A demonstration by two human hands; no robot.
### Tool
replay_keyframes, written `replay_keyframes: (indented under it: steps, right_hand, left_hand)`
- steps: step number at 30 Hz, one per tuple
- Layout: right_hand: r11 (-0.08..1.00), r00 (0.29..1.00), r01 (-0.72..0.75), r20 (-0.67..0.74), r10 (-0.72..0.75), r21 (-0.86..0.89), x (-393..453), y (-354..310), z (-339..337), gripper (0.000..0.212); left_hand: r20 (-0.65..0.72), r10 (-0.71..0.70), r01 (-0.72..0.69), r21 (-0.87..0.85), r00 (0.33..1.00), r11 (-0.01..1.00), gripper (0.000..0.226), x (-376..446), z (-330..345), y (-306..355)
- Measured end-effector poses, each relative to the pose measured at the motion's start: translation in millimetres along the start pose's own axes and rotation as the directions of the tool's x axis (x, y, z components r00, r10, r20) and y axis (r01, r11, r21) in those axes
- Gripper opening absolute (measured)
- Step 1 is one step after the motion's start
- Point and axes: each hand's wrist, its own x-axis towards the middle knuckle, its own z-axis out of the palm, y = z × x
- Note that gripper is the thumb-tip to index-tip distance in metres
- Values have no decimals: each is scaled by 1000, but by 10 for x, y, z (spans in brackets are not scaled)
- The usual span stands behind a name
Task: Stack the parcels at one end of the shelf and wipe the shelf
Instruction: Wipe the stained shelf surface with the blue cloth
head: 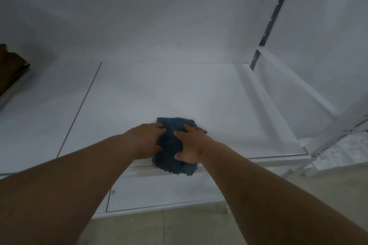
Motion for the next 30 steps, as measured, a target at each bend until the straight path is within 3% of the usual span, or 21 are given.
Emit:
replay_keyframes:
  steps: [4,10,16,30]
  right_hand:
    - [999,1000,29,-12,-29,-16,40,41,90,85]
    - [999,999,33,-32,-33,19,-12,359,151,78]
    - [999,999,-17,-43,18,30,-223,1012,150,73]
    - [974,975,-212,-52,216,78,-800,2808,246,75]
  left_hand:
    - [41,6,-12,153,999,988,73,166,109,-116]
    - [114,24,-55,277,993,959,73,385,81,207]
    - [136,47,-98,391,990,915,74,641,76,876]
    - [158,136,-189,402,978,896,79,1545,260,2692]
